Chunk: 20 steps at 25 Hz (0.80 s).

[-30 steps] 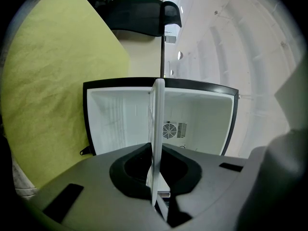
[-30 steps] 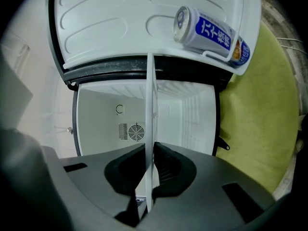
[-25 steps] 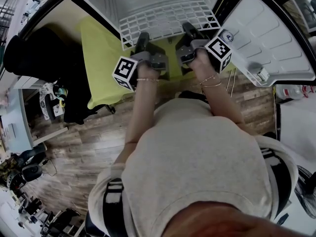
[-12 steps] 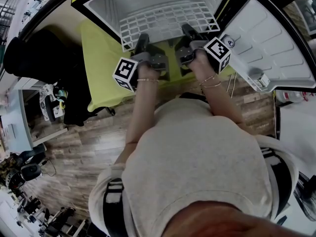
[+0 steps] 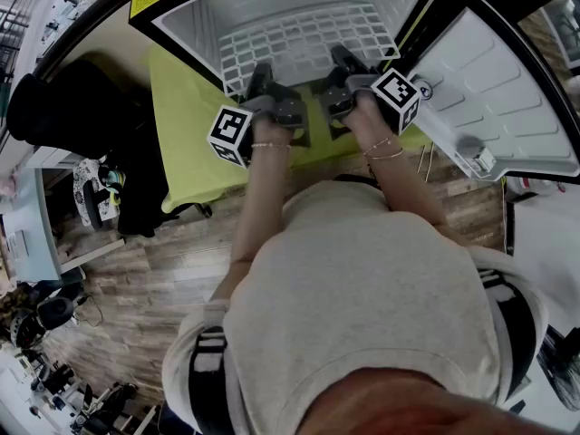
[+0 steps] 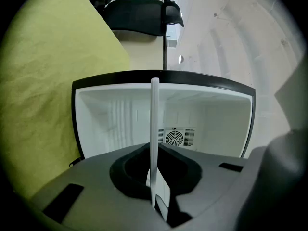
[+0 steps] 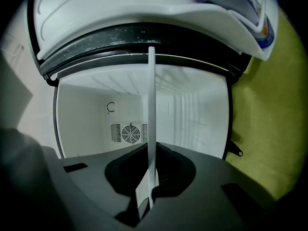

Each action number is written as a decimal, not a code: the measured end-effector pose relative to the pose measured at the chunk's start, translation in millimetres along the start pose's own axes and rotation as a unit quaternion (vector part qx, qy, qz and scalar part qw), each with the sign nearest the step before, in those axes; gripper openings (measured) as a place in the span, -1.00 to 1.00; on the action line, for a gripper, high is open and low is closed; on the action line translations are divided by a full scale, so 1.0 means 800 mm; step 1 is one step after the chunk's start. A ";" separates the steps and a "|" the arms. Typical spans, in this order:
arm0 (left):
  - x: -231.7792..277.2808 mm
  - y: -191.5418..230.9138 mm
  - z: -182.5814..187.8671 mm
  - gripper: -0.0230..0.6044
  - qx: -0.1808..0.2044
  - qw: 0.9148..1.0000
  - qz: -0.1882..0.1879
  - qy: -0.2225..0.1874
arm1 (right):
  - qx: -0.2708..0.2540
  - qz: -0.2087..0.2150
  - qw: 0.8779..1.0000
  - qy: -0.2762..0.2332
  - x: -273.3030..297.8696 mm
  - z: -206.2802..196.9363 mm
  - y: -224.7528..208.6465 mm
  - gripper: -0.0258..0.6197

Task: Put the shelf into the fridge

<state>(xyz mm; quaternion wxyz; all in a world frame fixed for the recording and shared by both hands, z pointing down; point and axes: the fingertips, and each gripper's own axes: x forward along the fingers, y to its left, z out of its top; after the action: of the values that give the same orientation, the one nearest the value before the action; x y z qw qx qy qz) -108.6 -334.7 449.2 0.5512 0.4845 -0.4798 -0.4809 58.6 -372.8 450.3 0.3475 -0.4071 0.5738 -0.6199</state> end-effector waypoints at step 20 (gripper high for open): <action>0.014 0.002 0.005 -0.83 0.018 1.000 0.002 -0.003 | 0.004 0.004 1.000 0.019 0.012 0.002 -0.001 -0.83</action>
<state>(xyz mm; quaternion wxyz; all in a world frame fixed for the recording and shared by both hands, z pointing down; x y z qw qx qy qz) -111.8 -345.8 451.8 0.5419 0.4921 -0.4913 -0.4720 56.2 -382.4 452.1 0.3409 -0.3915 0.5791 -0.6286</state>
